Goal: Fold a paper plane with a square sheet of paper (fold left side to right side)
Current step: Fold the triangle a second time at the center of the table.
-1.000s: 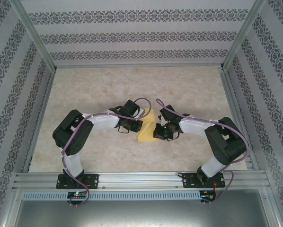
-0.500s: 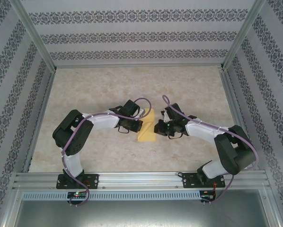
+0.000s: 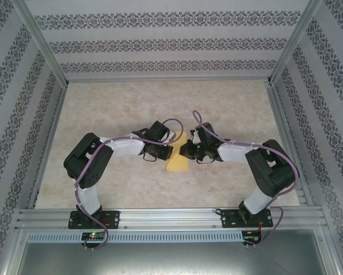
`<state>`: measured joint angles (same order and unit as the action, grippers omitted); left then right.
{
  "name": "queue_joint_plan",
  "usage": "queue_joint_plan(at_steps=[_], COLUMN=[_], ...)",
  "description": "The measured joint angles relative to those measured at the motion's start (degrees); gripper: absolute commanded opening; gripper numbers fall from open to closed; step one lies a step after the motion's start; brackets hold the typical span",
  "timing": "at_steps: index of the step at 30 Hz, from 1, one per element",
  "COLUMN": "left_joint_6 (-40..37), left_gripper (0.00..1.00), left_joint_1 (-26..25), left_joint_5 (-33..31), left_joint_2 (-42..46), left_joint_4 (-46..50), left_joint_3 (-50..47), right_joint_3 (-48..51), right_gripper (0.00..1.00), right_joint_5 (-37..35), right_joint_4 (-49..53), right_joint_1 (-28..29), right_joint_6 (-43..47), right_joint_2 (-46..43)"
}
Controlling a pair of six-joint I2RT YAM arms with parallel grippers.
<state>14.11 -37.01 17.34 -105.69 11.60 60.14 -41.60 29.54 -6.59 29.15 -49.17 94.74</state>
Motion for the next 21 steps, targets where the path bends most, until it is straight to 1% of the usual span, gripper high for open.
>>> queue_joint_plan(at_steps=[7, 15, 21], left_joint_6=[0.0, 0.0, 0.0], left_gripper=[0.00, 0.00, 0.00], left_joint_1=[0.0, 0.0, 0.0], left_joint_5=[0.0, 0.0, 0.0], left_joint_2=[0.0, 0.0, 0.0], left_joint_4=[0.0, 0.0, 0.1], left_joint_3=[0.0, 0.0, 0.0], right_joint_3=[-1.5, -3.1, -3.3], right_gripper=[0.00, 0.00, 0.00], right_joint_5=[0.1, 0.5, 0.4], right_joint_4=[-1.4, -2.3, -1.8], right_joint_1=[0.3, 1.5, 1.5], right_joint_6=[-0.2, -0.2, 0.1], right_joint_2=[1.0, 4.9, 5.2])
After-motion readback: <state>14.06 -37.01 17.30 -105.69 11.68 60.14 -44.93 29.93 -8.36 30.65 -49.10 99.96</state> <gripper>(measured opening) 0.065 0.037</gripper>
